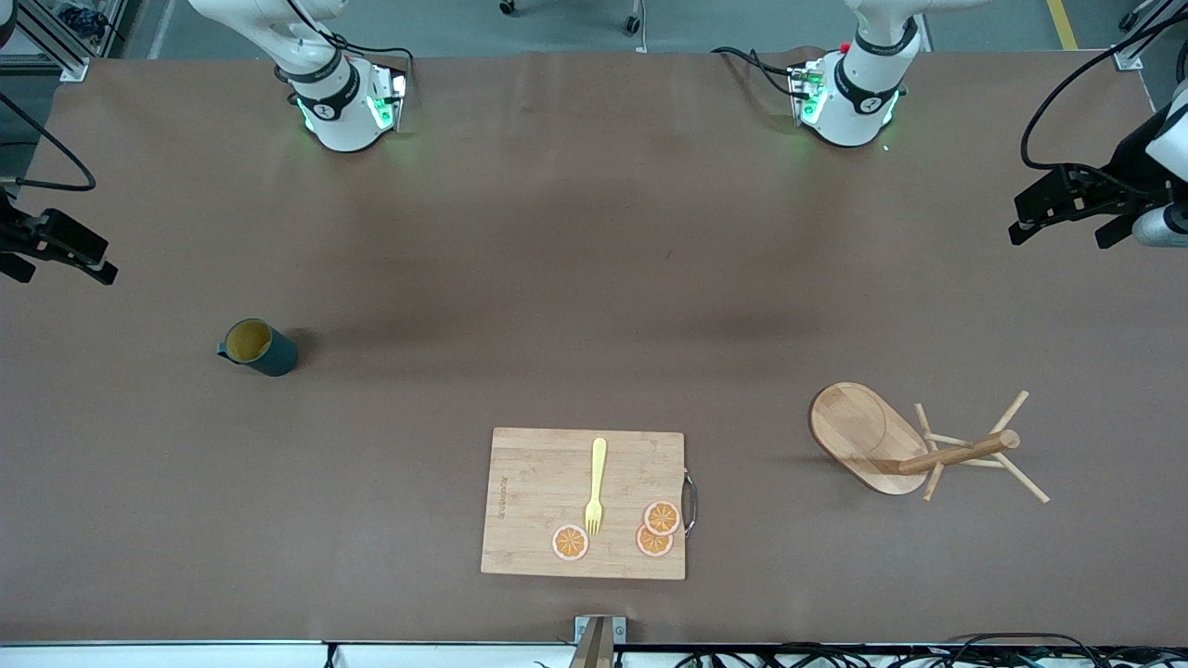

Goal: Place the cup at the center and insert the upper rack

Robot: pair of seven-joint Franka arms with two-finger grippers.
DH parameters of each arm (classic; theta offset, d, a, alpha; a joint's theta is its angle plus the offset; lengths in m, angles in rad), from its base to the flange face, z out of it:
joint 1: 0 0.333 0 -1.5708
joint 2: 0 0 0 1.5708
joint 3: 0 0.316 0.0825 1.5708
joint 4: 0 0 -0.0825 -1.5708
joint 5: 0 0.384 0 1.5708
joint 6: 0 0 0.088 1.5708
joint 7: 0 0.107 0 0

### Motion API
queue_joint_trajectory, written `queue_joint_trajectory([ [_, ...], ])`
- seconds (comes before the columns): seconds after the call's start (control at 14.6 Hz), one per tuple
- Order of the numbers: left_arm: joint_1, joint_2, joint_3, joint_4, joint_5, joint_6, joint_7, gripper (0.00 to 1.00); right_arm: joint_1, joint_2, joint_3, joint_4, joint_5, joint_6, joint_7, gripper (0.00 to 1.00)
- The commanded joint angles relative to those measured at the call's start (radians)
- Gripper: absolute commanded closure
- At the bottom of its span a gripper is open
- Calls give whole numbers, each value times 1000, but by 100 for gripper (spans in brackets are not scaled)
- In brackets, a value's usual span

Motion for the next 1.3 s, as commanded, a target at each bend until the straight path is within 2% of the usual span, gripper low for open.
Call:
queue_joint_trajectory([
  [0.0,8,-26,-1,-19,-7,-2,23,0,7,-6,5,5,-21,-11,-6,0],
  [0.75,8,-27,-1,-18,-8,-2,23,0,11,28,5,-6,-13,-11,-1,0],
  [1.23,8,-27,-3,-18,-8,-2,23,0,15,149,5,-7,-9,-35,-2,0],
])
